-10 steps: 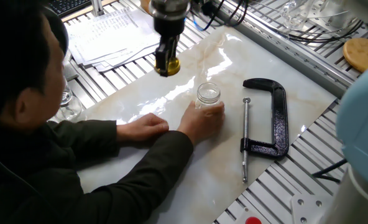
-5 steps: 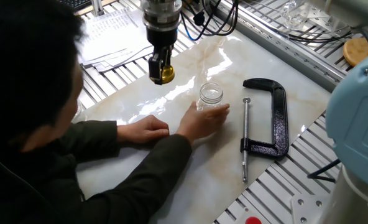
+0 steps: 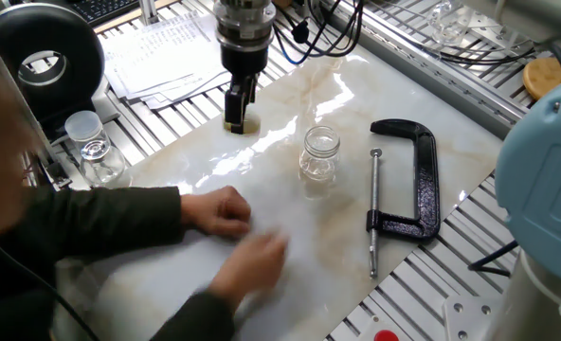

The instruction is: Unscrew the lid from the jar

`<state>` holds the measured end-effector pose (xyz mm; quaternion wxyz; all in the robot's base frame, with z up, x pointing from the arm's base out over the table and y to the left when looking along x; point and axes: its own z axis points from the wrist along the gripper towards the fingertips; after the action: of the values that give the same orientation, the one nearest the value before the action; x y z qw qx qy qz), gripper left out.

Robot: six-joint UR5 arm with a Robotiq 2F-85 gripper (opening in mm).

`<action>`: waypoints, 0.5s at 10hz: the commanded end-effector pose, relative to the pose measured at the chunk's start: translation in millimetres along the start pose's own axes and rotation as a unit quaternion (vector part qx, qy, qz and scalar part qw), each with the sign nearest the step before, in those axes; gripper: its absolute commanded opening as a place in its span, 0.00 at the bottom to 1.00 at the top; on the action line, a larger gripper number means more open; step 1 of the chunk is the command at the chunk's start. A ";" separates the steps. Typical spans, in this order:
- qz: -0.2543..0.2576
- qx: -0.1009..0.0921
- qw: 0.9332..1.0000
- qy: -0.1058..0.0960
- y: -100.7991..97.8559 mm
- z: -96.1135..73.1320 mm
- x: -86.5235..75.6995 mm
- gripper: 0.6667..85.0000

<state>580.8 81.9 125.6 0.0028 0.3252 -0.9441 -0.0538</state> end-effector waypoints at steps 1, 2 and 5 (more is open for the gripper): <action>0.000 -0.003 1.000 0.030 -0.3 0.2 18.8 1.00; 0.025 -0.006 1.000 0.012 5.2 -6.9 5.5 0.98; 0.135 -0.025 0.991 -0.006 35.7 -52.2 -14.7 0.03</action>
<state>574.6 91.4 147.2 0.0158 0.2698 -0.9610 -0.0583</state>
